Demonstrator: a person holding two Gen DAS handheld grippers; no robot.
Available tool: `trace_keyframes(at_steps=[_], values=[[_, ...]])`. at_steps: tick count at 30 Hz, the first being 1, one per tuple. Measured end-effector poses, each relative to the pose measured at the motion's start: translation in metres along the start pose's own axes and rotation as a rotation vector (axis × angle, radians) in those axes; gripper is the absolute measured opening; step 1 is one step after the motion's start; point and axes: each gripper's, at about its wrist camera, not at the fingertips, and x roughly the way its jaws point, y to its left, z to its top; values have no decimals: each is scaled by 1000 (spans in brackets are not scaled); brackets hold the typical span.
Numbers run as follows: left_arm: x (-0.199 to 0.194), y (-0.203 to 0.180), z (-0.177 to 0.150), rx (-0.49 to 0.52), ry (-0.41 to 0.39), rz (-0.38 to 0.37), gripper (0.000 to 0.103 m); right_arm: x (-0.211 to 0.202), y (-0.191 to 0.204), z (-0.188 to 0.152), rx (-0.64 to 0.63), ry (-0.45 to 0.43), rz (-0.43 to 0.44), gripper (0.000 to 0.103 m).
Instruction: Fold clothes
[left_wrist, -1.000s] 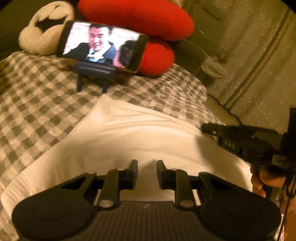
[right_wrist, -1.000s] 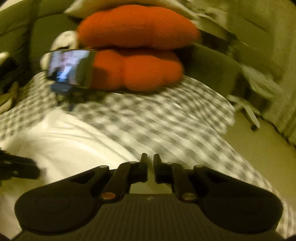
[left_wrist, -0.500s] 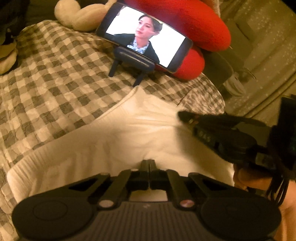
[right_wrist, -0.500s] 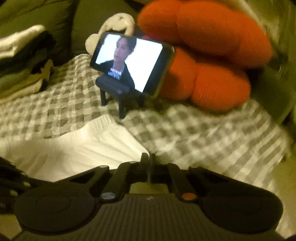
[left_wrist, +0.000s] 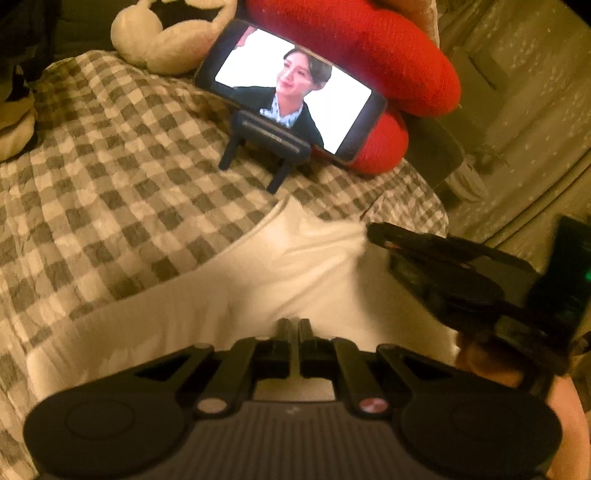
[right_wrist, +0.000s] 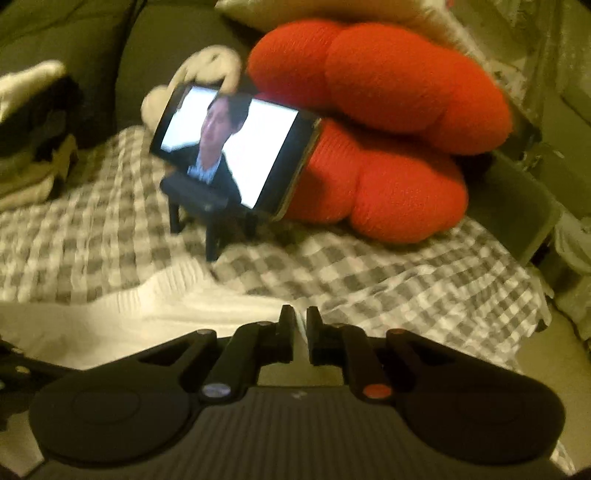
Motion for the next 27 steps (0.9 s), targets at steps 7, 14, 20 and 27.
trace_keyframes(at_steps=[7, 14, 20, 27], values=[[10, 4, 5, 14, 9, 20, 6, -54, -20, -23, 141, 1, 0, 21], [-1, 4, 9, 20, -21, 14, 8, -117, -35, -75, 189, 101, -69, 41], [-15, 5, 12, 30, -42, -15, 12, -177, -26, -109, 294, 116, -116, 41], [-51, 53, 11, -71, -50, -71, 18, -234, -2, -145, 363, 113, -156, 41]])
